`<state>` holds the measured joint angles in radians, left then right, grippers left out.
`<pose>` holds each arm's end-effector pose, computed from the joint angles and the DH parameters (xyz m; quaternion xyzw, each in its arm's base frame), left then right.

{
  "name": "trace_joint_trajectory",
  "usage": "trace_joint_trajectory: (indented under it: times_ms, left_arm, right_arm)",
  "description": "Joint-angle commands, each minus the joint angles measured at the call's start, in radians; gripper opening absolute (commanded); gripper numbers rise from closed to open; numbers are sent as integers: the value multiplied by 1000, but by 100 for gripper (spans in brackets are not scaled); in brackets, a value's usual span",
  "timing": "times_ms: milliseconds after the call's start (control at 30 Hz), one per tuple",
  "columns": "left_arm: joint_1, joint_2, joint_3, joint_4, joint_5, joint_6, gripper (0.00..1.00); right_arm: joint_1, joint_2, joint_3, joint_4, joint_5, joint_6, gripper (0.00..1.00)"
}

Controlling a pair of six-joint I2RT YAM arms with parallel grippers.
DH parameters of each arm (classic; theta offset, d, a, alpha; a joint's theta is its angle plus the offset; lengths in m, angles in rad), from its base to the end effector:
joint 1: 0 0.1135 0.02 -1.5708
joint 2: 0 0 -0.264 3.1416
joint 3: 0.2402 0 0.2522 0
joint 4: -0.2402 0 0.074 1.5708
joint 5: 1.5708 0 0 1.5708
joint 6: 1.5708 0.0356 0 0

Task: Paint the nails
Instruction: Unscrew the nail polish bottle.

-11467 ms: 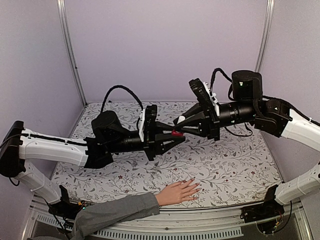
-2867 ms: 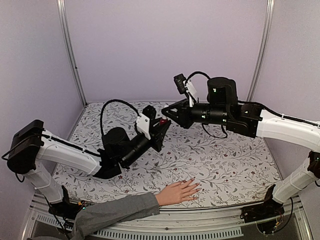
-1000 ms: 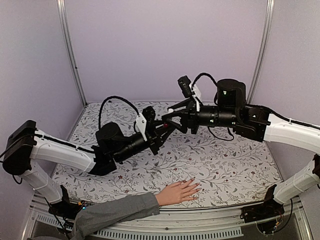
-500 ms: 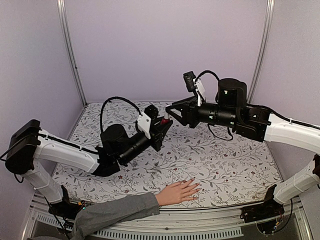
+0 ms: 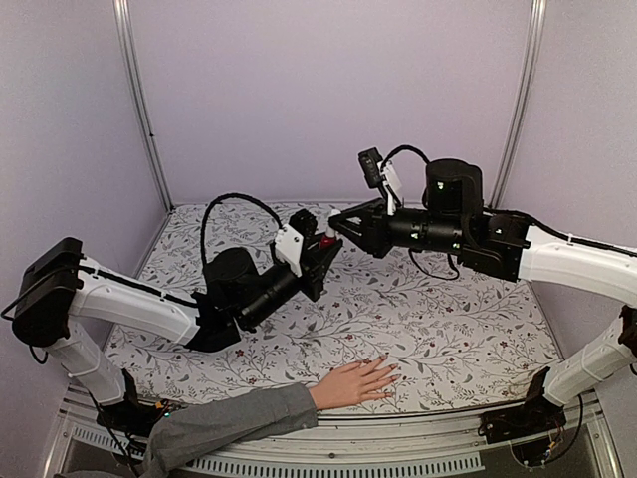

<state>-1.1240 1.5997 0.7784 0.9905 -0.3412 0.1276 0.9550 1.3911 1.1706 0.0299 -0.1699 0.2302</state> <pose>0.1596 -0.3055 0.2571 0.2671 0.5910 -0.2638 0.7140 0.1869 0.2746 0.3576 -0.3229 0.6993 0.4086 0.4896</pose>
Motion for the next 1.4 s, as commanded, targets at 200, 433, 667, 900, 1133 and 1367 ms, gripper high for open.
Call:
trace_joint_trajectory:
  times_ms: [200,433,667,900,1133,1367]
  left_arm:
    - [-11,11,26,11,18,10,0]
    - [-11,15,30,9,20,9,0]
    - [-10,20,34,-3,38,-8,0]
    - [-1,7,24,-1,129,-35,0]
    - [13,-2,33,-38,148,-58,2]
    - [25,0,41,-57,142,-86,10]
  right_arm:
    - [10,25,27,4,-60,6,26]
    - [10,33,31,4,-81,-1,9]
    - [10,31,31,0,-103,-37,0]
    - [10,36,57,-30,-187,-123,0]
    - [10,49,82,-83,-196,-165,0]
    - [10,48,83,-91,-188,-170,0]
